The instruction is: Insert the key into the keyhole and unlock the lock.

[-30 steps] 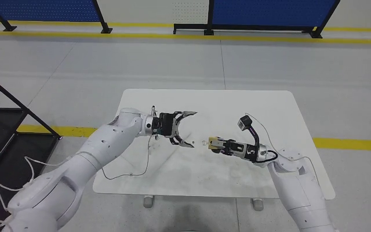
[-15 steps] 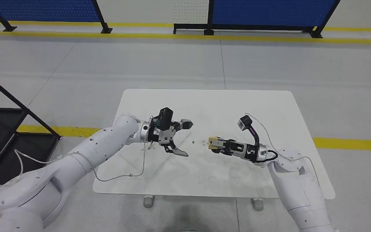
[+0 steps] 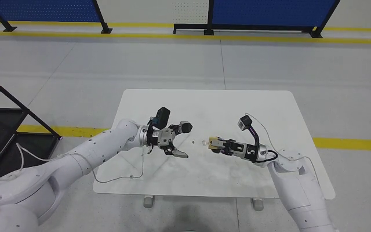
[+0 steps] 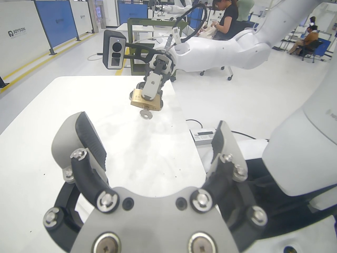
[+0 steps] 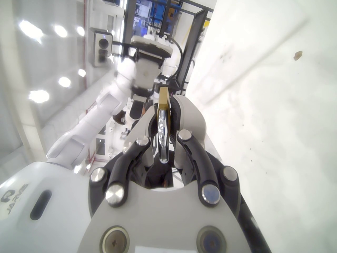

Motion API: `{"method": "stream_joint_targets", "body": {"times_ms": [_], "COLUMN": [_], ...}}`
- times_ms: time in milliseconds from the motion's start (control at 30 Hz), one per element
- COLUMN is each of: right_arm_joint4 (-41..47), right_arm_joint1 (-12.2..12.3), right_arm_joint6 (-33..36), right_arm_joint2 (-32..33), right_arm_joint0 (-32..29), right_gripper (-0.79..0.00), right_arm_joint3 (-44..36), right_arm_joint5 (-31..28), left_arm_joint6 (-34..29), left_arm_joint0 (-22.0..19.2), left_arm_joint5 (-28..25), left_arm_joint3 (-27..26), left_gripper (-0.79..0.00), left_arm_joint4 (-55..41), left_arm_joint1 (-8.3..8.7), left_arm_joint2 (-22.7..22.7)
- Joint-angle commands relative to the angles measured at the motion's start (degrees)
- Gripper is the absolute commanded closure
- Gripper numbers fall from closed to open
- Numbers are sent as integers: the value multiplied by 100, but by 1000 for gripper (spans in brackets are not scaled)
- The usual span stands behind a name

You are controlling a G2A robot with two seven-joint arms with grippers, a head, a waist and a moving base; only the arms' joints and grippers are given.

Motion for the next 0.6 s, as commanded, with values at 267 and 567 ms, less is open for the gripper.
{"method": "stream_joint_targets", "body": {"times_ms": [267,567], "right_arm_joint4": [0,0], "right_arm_joint1": [0,0], "right_arm_joint6": [0,0], "right_arm_joint2": [0,0], "right_arm_joint0": [0,0], "right_gripper": [0,0], "right_arm_joint3": [0,0], "right_arm_joint5": [0,0], "left_arm_joint6": [-612,-1246], "left_arm_joint0": [-26,-172], "left_arm_joint5": [0,22], "left_arm_joint3": [100,155], "left_gripper": [-785,-785], "left_arm_joint4": [-440,-652], "left_arm_joint1": [-22,-141], "left_arm_joint2": [-227,-714]}}
